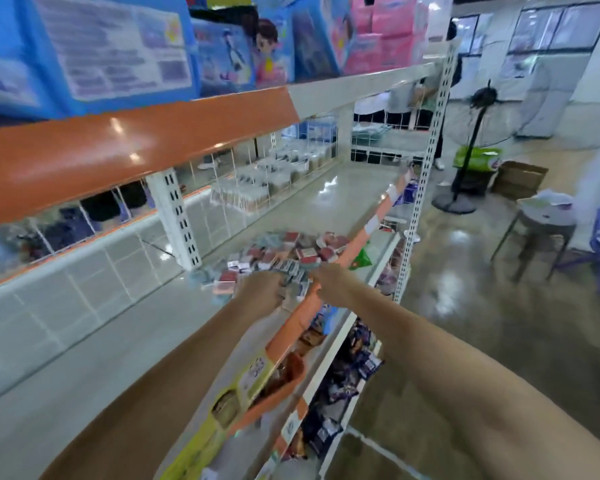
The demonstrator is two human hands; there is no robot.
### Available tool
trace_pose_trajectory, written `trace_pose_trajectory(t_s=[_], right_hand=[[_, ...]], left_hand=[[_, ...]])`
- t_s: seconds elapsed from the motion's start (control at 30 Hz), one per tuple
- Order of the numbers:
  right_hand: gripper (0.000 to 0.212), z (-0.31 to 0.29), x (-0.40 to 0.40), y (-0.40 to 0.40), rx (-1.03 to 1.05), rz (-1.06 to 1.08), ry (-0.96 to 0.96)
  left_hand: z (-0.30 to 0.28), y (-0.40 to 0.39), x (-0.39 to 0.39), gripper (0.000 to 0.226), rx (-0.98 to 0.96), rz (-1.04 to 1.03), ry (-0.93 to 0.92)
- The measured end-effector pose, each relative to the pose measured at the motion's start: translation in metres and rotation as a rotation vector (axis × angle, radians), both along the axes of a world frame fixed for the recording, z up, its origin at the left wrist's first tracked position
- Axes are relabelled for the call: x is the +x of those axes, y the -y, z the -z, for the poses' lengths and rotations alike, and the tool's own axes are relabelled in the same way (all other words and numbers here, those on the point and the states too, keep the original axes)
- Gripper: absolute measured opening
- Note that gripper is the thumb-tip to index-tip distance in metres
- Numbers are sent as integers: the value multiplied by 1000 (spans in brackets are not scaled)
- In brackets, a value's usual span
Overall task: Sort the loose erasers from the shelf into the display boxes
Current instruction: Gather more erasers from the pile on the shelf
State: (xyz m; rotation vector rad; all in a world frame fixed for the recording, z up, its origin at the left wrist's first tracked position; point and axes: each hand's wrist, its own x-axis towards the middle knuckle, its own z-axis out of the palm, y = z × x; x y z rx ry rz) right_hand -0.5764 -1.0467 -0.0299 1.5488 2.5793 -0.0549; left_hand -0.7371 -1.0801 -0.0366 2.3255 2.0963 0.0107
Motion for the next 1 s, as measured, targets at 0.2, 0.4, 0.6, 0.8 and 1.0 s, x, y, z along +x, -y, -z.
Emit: trace_pose_trajectory(t_s=[0.2, 0.4, 0.6, 0.8, 1.0], right_hand=[[36, 22, -14, -53, -78, -235, -119], [52, 24, -15, -97, -5, -416, -242], [65, 37, -21, -126, 25, -531, -280], [42, 44, -22, -141, 107, -767, -212], [34, 38, -21, -146, 99, -864, -164]], left_hand=[[19, -30, -10, 25, -32, -74, 53], [17, -49, -15, 47, 42, -219, 135], [23, -62, -7, 48, -15, -277, 34], [23, -54, -3, 38, 24, -347, -25], [22, -48, 8, 32, 51, -438, -15]])
